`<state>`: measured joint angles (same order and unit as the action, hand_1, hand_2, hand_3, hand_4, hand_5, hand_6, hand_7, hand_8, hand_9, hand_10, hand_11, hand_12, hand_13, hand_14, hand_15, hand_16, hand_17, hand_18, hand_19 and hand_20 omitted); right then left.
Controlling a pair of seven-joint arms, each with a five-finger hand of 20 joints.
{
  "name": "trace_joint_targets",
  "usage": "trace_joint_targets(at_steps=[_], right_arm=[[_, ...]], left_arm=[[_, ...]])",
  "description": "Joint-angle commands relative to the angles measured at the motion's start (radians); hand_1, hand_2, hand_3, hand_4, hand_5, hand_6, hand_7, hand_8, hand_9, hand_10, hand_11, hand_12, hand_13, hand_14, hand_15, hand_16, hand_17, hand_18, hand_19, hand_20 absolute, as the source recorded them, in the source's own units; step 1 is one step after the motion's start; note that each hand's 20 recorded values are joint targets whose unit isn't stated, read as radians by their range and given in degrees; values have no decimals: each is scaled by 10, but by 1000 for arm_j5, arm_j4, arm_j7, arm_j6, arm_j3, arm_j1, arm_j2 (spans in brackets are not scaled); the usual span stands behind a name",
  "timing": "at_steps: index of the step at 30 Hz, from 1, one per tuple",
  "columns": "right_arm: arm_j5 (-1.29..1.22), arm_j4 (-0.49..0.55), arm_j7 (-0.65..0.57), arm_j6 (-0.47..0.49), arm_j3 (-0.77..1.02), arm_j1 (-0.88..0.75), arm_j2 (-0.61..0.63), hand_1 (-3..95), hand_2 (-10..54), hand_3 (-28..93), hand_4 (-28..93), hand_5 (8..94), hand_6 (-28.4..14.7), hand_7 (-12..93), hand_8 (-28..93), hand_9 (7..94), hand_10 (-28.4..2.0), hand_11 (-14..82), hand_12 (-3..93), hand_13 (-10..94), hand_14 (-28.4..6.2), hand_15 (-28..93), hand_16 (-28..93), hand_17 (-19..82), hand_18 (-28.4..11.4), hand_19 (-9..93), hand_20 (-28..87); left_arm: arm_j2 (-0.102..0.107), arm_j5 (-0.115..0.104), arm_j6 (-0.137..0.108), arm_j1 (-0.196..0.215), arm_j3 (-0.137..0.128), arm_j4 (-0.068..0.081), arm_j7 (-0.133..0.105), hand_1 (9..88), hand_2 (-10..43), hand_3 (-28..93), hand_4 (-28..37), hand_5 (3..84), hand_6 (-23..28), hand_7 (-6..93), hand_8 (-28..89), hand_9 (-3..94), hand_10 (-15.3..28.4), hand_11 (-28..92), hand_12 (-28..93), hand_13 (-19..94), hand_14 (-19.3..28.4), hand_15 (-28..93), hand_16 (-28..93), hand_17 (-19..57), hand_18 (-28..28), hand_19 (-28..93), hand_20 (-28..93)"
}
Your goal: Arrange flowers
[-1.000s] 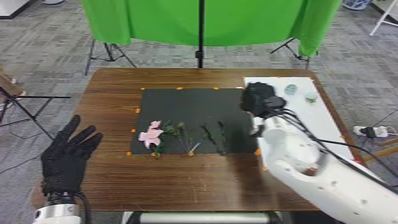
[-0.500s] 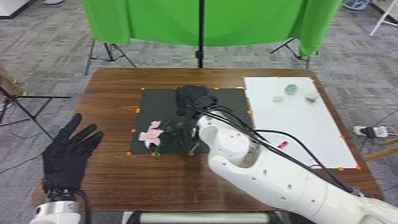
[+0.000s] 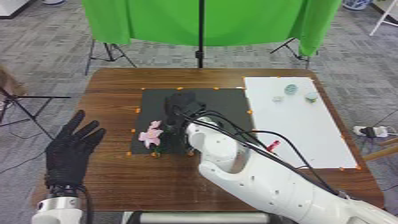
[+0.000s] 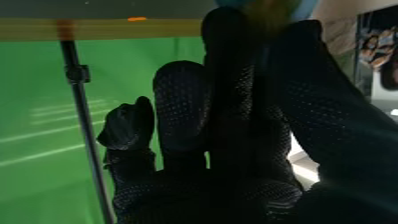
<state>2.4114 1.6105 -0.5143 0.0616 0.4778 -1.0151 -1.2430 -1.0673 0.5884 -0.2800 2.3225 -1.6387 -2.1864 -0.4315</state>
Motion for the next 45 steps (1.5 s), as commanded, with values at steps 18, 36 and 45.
trace_joint_targets(at_steps=[18, 36, 45], right_arm=[[-236, 197, -83, -101, 252, 3, 188, 370, -95, 747, -283, 617, 27, 131, -122, 685, -127, 413, 174, 581, -107, 822, 145, 245, -229, 932, 569], [-412, -38, -278, -51, 374, -21, 488, 345, -95, 779, -283, 562, 24, 139, -125, 595, -165, 230, 138, 506, -129, 762, 95, 200, -224, 925, 540], [-365, -111, -231, -47, 320, -5, 376, 356, -95, 796, -283, 570, 42, 151, -132, 607, -158, 224, 141, 514, -123, 760, 93, 201, -227, 920, 543]], left_arm=[[-6, -5, -8, 36, 5, -6, -21, 242, 87, 746, -245, 331, 77, 126, -90, 323, 196, 274, 138, 236, 256, 576, -75, -88, 230, 484, 283], [-19, -4, 0, 27, 16, 6, -11, 241, 87, 745, -246, 328, 75, 127, -90, 323, 197, 273, 138, 236, 256, 577, -76, -88, 229, 485, 283], [-42, 12, 17, 13, 11, 6, 4, 242, 87, 746, -244, 327, 74, 128, -91, 323, 196, 274, 138, 235, 257, 577, -75, -87, 229, 486, 282]])
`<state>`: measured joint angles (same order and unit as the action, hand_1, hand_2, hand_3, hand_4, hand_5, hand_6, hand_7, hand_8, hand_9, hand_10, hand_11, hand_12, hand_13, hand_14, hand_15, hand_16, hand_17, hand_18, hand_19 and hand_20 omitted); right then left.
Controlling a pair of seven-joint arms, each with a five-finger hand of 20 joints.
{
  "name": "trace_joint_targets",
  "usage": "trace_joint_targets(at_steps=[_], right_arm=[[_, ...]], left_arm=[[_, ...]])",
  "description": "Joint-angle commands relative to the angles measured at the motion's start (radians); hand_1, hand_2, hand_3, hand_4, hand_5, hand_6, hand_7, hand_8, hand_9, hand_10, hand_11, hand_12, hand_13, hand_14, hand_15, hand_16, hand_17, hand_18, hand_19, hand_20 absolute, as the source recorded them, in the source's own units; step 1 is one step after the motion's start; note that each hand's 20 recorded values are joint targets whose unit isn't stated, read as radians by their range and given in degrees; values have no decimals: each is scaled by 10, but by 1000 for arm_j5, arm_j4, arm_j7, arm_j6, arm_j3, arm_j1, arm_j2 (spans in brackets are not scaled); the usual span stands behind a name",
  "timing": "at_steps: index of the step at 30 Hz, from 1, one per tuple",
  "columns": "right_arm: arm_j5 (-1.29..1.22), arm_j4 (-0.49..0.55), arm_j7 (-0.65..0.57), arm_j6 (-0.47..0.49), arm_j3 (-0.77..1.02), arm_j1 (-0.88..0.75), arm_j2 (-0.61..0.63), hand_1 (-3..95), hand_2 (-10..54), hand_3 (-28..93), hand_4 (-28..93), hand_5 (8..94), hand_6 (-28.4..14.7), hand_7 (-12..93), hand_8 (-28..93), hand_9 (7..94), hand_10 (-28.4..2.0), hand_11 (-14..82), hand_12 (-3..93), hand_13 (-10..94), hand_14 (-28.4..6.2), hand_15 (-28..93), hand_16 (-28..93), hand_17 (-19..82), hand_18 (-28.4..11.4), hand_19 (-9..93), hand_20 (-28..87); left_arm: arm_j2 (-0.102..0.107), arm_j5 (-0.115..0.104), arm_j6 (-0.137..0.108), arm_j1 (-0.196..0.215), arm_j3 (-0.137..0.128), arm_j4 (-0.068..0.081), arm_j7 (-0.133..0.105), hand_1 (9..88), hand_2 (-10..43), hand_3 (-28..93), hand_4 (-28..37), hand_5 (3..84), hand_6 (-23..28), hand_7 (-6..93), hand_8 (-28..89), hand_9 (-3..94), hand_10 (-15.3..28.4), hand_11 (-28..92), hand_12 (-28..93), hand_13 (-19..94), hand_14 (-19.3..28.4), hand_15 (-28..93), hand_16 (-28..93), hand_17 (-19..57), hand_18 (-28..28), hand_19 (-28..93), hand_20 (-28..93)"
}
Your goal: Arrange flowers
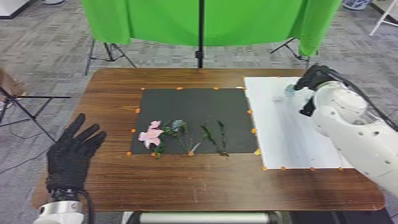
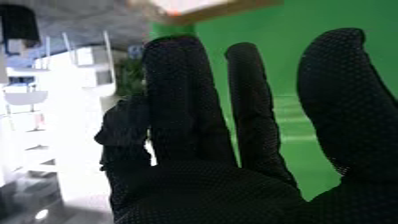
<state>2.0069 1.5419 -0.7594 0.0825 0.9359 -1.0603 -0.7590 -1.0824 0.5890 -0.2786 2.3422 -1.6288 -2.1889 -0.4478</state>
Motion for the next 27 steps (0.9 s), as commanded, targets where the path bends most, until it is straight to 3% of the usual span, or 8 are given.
trace_joint_targets(at_steps=[1, 4, 14, 15, 18, 23, 27], right_arm=[[43, -47, 17, -68, -147, 47, -111, 358, -95, 796, -283, 570, 43, 151, -132, 606, -157, 224, 142, 513, -123, 760, 94, 200, -228, 920, 544], [61, -56, 24, -36, -142, 44, -120, 360, -95, 796, -283, 561, 50, 154, -135, 599, -154, 226, 145, 508, -122, 762, 96, 198, -229, 919, 547], [117, -107, -46, 19, -169, 56, -124, 383, -95, 787, -283, 559, 56, 157, -138, 612, -147, 236, 146, 514, -119, 766, 96, 202, -228, 917, 551], [130, -116, -46, 20, -177, 60, -125, 394, -95, 782, -283, 573, 57, 159, -139, 625, -139, 244, 148, 520, -114, 765, 97, 205, -226, 917, 549], [169, -131, -40, 4, -197, 54, -112, 432, -95, 772, -283, 631, 58, 163, -141, 677, -109, 268, 152, 554, -94, 765, 104, 224, -220, 922, 541], [207, -147, -35, -80, -256, 63, -86, 554, -95, 640, -283, 770, 46, 175, -30, 831, -58, 131, 320, 636, -41, 722, 206, 259, -201, 932, 518], [234, -145, -13, -171, -289, 59, -65, 597, -95, 622, -283, 849, 43, 188, 3, 910, -46, 123, 356, 712, -18, 696, 233, 303, -184, 932, 509]], left_arm=[[-30, 13, 18, -9, 0, 10, 21, 243, 87, 746, -244, 328, 74, 128, -91, 324, 197, 274, 138, 235, 257, 577, -76, -87, 229, 486, 282], [-31, 14, 28, -12, 1, 11, 24, 243, 86, 747, -242, 328, 75, 128, -91, 326, 197, 275, 138, 235, 256, 576, -76, -87, 229, 486, 282], [-29, 16, 27, -14, 0, 11, 26, 243, 86, 747, -241, 331, 75, 128, -91, 329, 197, 276, 137, 237, 256, 576, -76, -87, 229, 485, 281], [-26, 12, 25, -14, 2, 11, 18, 244, 86, 747, -241, 330, 75, 128, -91, 329, 197, 276, 137, 236, 256, 577, -75, -87, 229, 485, 281], [-29, 17, 35, -22, 3, 13, 29, 244, 86, 746, -241, 330, 75, 128, -92, 329, 197, 277, 137, 236, 257, 577, -75, -87, 229, 486, 281], [-37, 19, 39, -28, 2, 16, 36, 244, 85, 746, -241, 329, 75, 127, -92, 329, 197, 277, 137, 236, 255, 576, -75, -87, 229, 486, 282], [-34, 14, 34, -25, 4, 14, 27, 244, 85, 745, -242, 329, 75, 128, -91, 329, 197, 277, 137, 237, 256, 577, -75, -87, 229, 486, 282]])
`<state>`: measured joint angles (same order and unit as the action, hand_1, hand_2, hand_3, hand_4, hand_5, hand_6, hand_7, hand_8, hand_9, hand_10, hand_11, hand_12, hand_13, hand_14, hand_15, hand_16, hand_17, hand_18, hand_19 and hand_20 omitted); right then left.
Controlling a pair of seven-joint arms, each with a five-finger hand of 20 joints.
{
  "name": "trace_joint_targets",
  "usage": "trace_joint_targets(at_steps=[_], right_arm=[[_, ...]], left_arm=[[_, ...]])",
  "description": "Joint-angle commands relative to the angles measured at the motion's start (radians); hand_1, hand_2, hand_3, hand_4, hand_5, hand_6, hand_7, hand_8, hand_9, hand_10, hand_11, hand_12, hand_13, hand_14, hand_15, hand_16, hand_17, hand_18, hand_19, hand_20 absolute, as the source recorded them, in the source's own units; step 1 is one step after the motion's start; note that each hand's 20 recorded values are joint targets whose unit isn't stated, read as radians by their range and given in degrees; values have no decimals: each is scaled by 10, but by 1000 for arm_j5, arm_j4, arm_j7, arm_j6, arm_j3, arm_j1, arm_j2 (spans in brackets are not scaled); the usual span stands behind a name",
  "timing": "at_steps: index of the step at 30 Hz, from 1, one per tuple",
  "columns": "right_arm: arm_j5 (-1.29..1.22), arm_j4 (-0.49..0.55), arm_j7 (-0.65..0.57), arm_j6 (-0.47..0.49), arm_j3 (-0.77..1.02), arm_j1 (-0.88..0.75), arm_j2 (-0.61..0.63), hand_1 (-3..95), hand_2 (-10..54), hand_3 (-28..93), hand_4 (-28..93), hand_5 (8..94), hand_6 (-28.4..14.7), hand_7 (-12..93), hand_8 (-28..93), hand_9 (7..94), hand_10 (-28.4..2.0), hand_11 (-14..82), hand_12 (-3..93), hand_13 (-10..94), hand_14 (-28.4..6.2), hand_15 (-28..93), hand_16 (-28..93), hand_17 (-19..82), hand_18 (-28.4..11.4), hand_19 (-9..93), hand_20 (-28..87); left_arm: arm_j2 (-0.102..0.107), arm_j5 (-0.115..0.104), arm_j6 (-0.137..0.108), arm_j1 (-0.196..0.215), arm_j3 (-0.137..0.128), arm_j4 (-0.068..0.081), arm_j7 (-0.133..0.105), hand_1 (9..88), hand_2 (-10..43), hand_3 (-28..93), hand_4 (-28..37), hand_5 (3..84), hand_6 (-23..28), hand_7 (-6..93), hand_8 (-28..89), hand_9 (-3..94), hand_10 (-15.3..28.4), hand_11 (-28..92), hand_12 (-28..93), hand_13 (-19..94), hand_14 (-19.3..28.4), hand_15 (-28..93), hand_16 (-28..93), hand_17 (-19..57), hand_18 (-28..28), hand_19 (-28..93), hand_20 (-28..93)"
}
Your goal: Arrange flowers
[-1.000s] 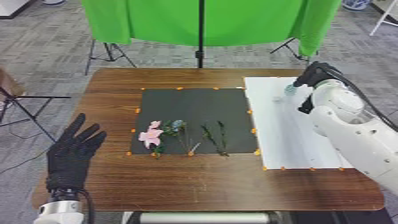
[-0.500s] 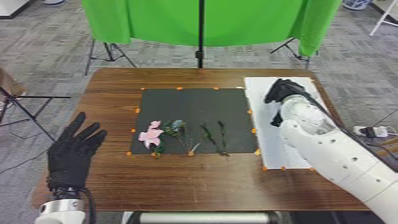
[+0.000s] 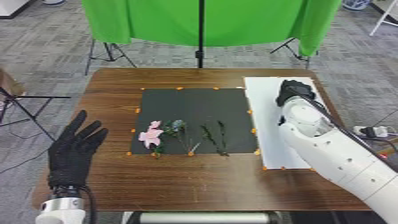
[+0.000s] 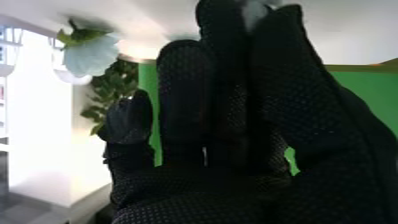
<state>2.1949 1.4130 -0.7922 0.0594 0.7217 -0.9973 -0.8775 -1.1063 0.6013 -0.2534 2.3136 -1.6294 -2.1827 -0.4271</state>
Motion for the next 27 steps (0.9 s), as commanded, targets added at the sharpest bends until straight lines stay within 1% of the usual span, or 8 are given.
trace_joint_targets(at_steps=[1, 4, 7, 12, 16, 19, 24, 27], right_arm=[[60, -15, 27, -182, -87, 0, 63, 603, -95, 622, -283, 857, 41, 187, 7, 916, -44, 122, 359, 719, -15, 693, 236, 311, -182, 932, 510], [63, 20, 26, -277, -111, 16, 90, 606, -95, 636, -283, 869, 32, 184, 14, 926, -48, 131, 359, 736, -12, 688, 244, 326, -183, 932, 513], [60, 82, 34, -342, -114, 29, 100, 595, -95, 666, -283, 879, 23, 177, 23, 933, -54, 133, 361, 748, -18, 685, 251, 336, -193, 932, 520], [76, 212, 83, -352, -124, 39, 70, 584, -95, 693, -283, 887, 18, 168, 32, 936, -56, 134, 359, 754, -22, 682, 256, 341, -201, 932, 530], [40, 336, 158, -250, -69, -35, -8, 578, -95, 706, -283, 888, 14, 164, 38, 937, -55, 135, 361, 755, -25, 683, 259, 342, -206, 932, 535], [23, 383, 201, -161, -41, -91, -100, 579, -95, 707, -283, 886, 13, 163, 41, 937, -55, 133, 364, 750, -27, 688, 263, 341, -207, 932, 536], [38, 386, 230, -79, -54, -142, -209, 579, -95, 708, -283, 883, 10, 161, 42, 936, -58, 131, 365, 741, -31, 695, 262, 335, -206, 932, 537], [49, 383, 231, -28, -40, -178, -268, 574, -95, 714, -283, 881, 10, 162, 44, 935, -58, 131, 368, 739, -34, 699, 261, 334, -208, 932, 538]], left_arm=[[-10, 1, 5, 4, 4, 7, 3, 244, 86, 745, -242, 329, 75, 128, -91, 329, 197, 277, 136, 236, 257, 577, -75, -87, 229, 487, 282], [-12, 5, 8, 7, -3, 4, 12, 244, 86, 745, -242, 329, 75, 127, -91, 329, 197, 277, 137, 236, 257, 578, -75, -87, 229, 487, 282], [-7, 0, 0, 21, -8, -3, 1, 244, 86, 744, -242, 329, 75, 127, -91, 329, 197, 277, 137, 236, 256, 578, -76, -87, 229, 487, 282], [-9, 3, -1, 25, -15, -7, 4, 244, 86, 744, -242, 330, 76, 126, -91, 329, 197, 276, 137, 236, 256, 576, -76, -87, 229, 486, 282], [-9, 5, 2, 20, -14, -7, 9, 244, 87, 744, -242, 329, 76, 126, -90, 329, 198, 277, 137, 236, 256, 577, -76, -87, 229, 487, 282], [-9, 4, 1, 23, -14, -8, 9, 244, 87, 744, -242, 330, 75, 127, -90, 329, 197, 277, 137, 236, 256, 577, -76, -87, 230, 487, 282], [-13, 10, 5, 15, -17, -8, 30, 244, 86, 745, -242, 330, 76, 127, -91, 329, 197, 277, 137, 236, 254, 577, -76, -87, 229, 487, 282], [-12, 10, 1, 11, -18, -6, 32, 244, 86, 745, -242, 331, 77, 126, -91, 329, 197, 277, 137, 236, 256, 578, -75, -87, 229, 486, 282]])
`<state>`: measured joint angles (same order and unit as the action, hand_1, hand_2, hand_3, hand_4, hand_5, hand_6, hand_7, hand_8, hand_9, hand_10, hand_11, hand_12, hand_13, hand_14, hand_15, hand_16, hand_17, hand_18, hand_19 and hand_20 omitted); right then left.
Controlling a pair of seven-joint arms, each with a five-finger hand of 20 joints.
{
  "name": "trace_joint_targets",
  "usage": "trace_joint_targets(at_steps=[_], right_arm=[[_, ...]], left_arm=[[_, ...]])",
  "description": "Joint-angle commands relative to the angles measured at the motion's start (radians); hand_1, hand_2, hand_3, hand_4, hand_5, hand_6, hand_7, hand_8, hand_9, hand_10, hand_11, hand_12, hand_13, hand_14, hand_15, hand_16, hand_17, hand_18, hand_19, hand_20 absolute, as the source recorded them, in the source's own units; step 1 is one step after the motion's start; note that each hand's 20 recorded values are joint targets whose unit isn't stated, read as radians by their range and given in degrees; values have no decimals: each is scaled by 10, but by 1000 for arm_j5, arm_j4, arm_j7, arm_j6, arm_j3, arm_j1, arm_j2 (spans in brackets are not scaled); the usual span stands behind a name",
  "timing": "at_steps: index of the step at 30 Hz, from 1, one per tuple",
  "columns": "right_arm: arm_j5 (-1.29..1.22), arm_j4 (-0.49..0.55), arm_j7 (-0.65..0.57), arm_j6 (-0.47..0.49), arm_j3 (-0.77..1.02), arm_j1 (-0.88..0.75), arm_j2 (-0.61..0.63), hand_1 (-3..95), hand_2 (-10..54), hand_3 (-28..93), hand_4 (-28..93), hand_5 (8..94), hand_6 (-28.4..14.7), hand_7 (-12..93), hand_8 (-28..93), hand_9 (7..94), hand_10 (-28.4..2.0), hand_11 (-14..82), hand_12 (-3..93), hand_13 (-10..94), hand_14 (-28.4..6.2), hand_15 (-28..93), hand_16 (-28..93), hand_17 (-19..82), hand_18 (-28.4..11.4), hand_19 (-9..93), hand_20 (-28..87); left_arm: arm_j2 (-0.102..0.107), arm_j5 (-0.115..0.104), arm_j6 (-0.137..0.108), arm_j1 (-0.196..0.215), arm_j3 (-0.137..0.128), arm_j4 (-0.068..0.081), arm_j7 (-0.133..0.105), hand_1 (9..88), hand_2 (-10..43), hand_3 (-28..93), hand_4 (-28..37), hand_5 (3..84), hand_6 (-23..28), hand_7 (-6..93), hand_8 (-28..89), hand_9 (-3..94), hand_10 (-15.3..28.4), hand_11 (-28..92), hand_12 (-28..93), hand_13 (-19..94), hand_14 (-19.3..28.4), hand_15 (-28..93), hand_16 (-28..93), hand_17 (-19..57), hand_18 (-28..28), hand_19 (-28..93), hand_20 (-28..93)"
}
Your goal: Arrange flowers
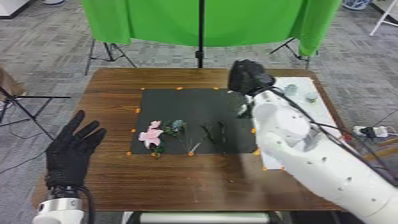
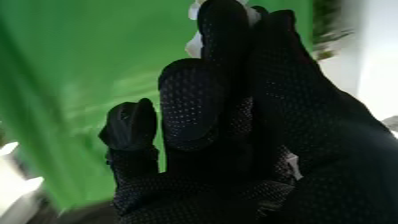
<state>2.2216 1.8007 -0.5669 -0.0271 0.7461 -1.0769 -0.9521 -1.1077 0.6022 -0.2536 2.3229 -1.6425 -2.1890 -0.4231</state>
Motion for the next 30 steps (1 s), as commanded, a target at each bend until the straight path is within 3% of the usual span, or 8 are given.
trace_joint_targets(at_steps=[1, 6, 11, 16, 17, 21, 25, 30], right_arm=[[34, -11, 11, 59, -69, -104, -209, 573, -95, 714, -283, 880, 11, 162, 44, 935, -59, 130, 369, 738, -34, 700, 260, 334, -207, 932, 538], [73, -49, 10, 123, -83, -108, -263, 570, -95, 713, -283, 873, 13, 165, 41, 933, -63, 132, 373, 729, -37, 711, 254, 327, -204, 932, 541], [79, -66, -10, 115, -101, -109, -256, 568, -95, 714, -283, 870, 12, 168, 39, 930, -63, 134, 374, 723, -40, 717, 249, 327, -204, 932, 541], [52, -70, -40, 85, -105, -109, -246, 568, -95, 712, -283, 866, 12, 169, 36, 929, -63, 136, 374, 721, -40, 721, 243, 326, -202, 932, 541], [45, -67, -41, 84, -108, -107, -244, 568, -95, 712, -283, 865, 12, 169, 36, 928, -63, 137, 374, 720, -40, 722, 242, 326, -203, 932, 540], [3, -35, -34, 0, -103, -126, -228, 567, -95, 714, -283, 865, 13, 171, 34, 929, -62, 140, 373, 722, -41, 722, 239, 327, -202, 932, 540], [-12, -5, -31, 14, -74, -143, -234, 567, -95, 719, -283, 870, 12, 172, 33, 932, -63, 143, 371, 726, -43, 722, 238, 329, -204, 932, 541], [-15, -22, -60, 43, -76, -128, -234, 566, -95, 722, -283, 872, 9, 172, 34, 934, -63, 142, 370, 728, -43, 722, 238, 330, -206, 932, 544]], left_arm=[[-9, 9, 2, 6, -5, -1, 26, 244, 86, 746, -242, 331, 77, 126, -91, 329, 197, 277, 137, 236, 256, 577, -75, -87, 229, 486, 282], [-13, 13, 7, -5, -5, 3, 37, 245, 87, 745, -241, 332, 77, 127, -91, 329, 197, 277, 137, 237, 256, 578, -76, -87, 230, 488, 283], [4, 7, 2, -9, 1, 5, 33, 246, 87, 746, -241, 333, 78, 126, -91, 329, 198, 277, 136, 236, 255, 578, -77, -87, 230, 487, 282], [-6, 15, 12, -6, -5, 5, 50, 245, 87, 746, -242, 333, 78, 126, -90, 329, 198, 277, 136, 236, 257, 579, -76, -87, 229, 487, 282], [5, 6, 4, 0, -2, 3, 37, 245, 87, 746, -242, 333, 78, 126, -90, 329, 198, 277, 136, 237, 256, 579, -76, -87, 229, 487, 282], [2, 12, 12, -2, -2, 5, 47, 245, 87, 747, -241, 334, 79, 125, -90, 329, 198, 277, 136, 236, 256, 579, -77, -87, 229, 487, 282], [-10, 20, 17, -4, -9, 4, 65, 245, 87, 747, -242, 335, 79, 126, -90, 329, 198, 277, 137, 236, 256, 580, -77, -87, 230, 487, 282], [-12, 23, 23, -12, -4, 6, 66, 244, 87, 746, -241, 335, 79, 126, -91, 329, 198, 278, 137, 236, 257, 579, -77, -87, 229, 487, 282]])
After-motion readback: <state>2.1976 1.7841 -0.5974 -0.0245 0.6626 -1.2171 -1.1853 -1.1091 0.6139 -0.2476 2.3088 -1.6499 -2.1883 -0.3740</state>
